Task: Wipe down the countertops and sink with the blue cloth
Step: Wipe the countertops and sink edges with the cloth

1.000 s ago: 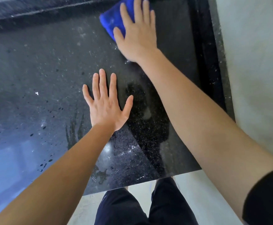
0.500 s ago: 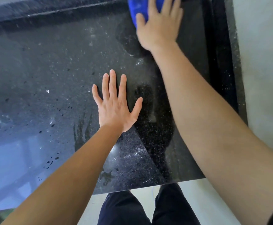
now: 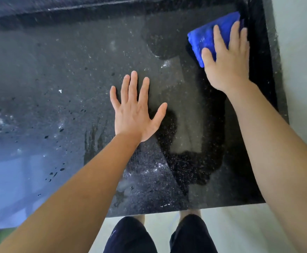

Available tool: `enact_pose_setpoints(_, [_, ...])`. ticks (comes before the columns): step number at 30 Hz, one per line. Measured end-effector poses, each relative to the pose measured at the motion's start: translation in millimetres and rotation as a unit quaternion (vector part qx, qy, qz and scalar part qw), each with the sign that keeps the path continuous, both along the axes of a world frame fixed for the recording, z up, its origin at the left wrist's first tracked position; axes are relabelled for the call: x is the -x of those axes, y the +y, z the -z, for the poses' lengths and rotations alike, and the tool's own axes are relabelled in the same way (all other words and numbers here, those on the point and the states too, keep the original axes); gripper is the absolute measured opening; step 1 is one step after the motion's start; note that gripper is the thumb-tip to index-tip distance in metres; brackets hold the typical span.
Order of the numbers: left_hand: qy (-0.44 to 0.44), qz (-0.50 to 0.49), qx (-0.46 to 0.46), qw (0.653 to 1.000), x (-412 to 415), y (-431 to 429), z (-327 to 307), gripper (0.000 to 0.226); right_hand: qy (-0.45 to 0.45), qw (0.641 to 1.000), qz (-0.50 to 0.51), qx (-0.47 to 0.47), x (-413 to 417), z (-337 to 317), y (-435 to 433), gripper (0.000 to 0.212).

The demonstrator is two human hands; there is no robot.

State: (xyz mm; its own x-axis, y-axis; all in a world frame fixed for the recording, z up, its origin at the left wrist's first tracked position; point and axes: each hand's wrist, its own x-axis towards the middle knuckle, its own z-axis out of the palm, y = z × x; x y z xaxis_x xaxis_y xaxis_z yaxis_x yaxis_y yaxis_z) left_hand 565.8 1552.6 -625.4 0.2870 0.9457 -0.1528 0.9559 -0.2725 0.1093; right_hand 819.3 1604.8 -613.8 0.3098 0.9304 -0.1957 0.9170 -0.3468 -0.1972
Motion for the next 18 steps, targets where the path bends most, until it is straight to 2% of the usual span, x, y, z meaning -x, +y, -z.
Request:
enact_pose_setpoints(2, [-0.030,-0.007,-0.005,1.000,2,0,-1,0.080,0.007,1.000,-0.007,0.007,6,0,-17,0.064])
enact_pose_setpoints(6, [-0.176,-0.012,-0.042,0.983,11,-2,-3,0.065,0.005,1.000,-0.025,0.005,31,-1,-65,0.065])
enact_pose_setpoints(8, [-0.221,-0.007,-0.075,0.972,26,-2,-6,0.057,-0.004,0.999,-0.054,0.002,53,-1,-91,0.066])
enact_pose_setpoints(10, [-0.204,-0.003,-0.107,0.973,49,0,-8,0.057,-0.007,0.995,-0.096,-0.002,78,1,-105,0.066])
enact_pose_setpoints(12, [-0.146,-0.005,-0.114,0.983,75,5,-9,0.064,-0.001,0.990,-0.142,-0.015,105,6,-99,0.065])
enact_pose_setpoints(15, [-0.060,-0.023,-0.079,0.995,105,20,-7,0.075,0.000,0.984,-0.180,-0.020,134,14,-52,0.065])
enact_pose_setpoints(18, [-0.033,-0.045,-0.052,0.997,120,31,-2,0.079,0.007,0.985,-0.172,0.000,149,12,12,0.066])
